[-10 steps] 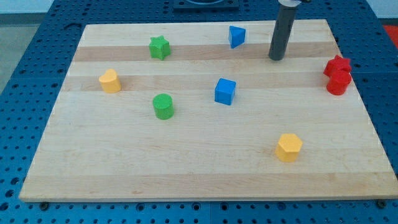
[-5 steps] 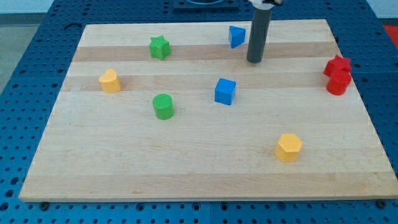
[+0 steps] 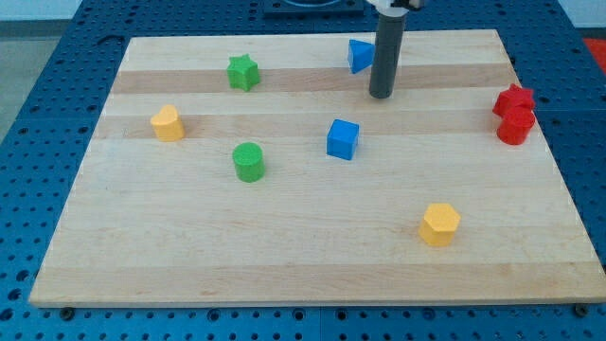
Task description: Move your arm closer to the green star
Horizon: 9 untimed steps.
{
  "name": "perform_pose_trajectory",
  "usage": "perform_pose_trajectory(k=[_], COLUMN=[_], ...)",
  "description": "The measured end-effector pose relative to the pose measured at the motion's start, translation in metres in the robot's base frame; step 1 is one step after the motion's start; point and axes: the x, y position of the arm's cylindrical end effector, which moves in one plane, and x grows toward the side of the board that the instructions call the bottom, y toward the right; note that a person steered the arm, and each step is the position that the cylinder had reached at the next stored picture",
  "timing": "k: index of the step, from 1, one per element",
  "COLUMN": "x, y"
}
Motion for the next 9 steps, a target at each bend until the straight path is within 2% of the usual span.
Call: perform_pose_trajectory(k=[4, 9], x=[-0.001, -0.001], y=[-0.043, -0.052])
